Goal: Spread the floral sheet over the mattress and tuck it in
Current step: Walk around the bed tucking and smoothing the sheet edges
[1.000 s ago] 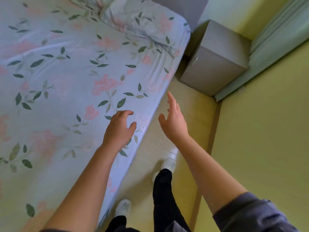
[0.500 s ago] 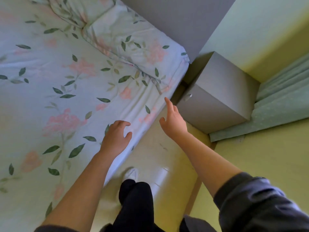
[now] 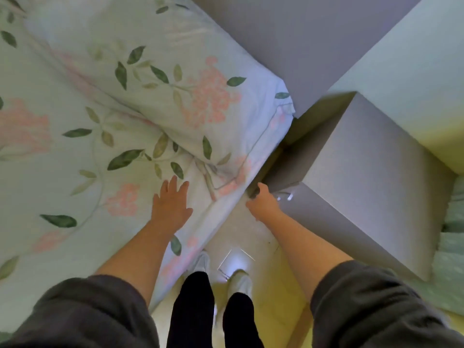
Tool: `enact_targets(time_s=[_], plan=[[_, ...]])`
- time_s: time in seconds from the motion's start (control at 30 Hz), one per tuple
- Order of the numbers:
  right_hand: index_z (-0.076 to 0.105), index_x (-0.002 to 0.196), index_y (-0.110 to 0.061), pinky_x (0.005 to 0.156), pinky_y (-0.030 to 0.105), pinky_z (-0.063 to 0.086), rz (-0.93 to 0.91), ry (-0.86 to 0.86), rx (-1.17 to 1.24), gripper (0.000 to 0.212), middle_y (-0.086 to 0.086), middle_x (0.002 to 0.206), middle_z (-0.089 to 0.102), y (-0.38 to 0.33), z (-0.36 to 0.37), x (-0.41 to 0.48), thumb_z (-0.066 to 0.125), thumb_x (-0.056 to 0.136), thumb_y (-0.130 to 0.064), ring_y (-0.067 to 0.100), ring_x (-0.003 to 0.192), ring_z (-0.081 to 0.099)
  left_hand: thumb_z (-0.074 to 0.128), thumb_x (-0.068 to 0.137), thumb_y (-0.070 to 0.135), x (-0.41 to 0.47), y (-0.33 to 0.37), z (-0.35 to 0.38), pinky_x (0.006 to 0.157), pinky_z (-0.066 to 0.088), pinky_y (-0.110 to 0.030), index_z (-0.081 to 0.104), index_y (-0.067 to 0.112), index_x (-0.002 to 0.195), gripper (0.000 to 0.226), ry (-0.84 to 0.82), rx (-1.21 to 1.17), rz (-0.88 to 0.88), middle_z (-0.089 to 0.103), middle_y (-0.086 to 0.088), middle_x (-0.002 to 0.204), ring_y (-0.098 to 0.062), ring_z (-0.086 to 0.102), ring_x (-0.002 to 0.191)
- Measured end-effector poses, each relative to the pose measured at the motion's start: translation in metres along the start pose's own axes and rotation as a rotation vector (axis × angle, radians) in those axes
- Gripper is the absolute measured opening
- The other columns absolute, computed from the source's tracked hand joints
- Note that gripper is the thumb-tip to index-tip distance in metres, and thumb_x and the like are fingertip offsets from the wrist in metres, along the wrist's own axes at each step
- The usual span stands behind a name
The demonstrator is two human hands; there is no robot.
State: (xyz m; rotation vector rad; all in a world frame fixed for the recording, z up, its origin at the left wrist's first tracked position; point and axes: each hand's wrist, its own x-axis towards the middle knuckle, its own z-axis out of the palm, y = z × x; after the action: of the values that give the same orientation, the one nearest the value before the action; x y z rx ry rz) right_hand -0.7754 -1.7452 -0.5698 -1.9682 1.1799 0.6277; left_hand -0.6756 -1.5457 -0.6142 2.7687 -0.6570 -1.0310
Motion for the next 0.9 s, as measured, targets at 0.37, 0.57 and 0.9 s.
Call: enact_targets(time_s=[0.37, 0.57, 0.9], plan=[[0.047, 0.122, -0.02, 0.057, 0.025, 0.047, 0.164, -0.291, 0.523, 0.042, 0.004, 0.107, 0.061, 0.045, 0.095, 0.103, 0.048, 0.089, 0.005, 0.011, 0.065, 0.061, 0.047, 0.057, 0.09, 0.062, 0.006, 0.077, 0.102, 0.004, -0.075, -0.032, 0.027, 0.142, 0.133, 0.046, 0.243, -0.01, -0.039, -0.014, 0.148, -0.043, -0.027, 0.138], [0.066, 0.074, -0.011, 0.075, 0.034, 0.053, 0.054, -0.041, 0.145, 0.015, 0.017, 0.095, 0.071, 0.063, 0.103, 0.125, 0.054, 0.081, -0.008, 0.033, 0.089, 0.067, 0.052, 0.061, 0.085, 0.059, 0.011, 0.074, 0.106, 0.002, -0.073, -0.03, 0.024, 0.144, 0.131, 0.02, 0.219, -0.016, -0.038, -0.014, 0.149, -0.041, -0.027, 0.139], [0.056, 0.074, -0.007, 0.07, 0.043, 0.06, 0.201, -0.112, 0.149, 0.012, 0.019, 0.1, 0.065, 0.081, 0.092, 0.135, 0.051, 0.085, -0.006, 0.034, 0.081, 0.067, 0.034, 0.078, 0.079, 0.039, 0.015, 0.08, 0.111, 0.002, -0.065, -0.018, 0.03, 0.148, 0.1, 0.181, 0.22, 0.028, -0.029, -0.004, 0.155, -0.031, -0.02, 0.144]])
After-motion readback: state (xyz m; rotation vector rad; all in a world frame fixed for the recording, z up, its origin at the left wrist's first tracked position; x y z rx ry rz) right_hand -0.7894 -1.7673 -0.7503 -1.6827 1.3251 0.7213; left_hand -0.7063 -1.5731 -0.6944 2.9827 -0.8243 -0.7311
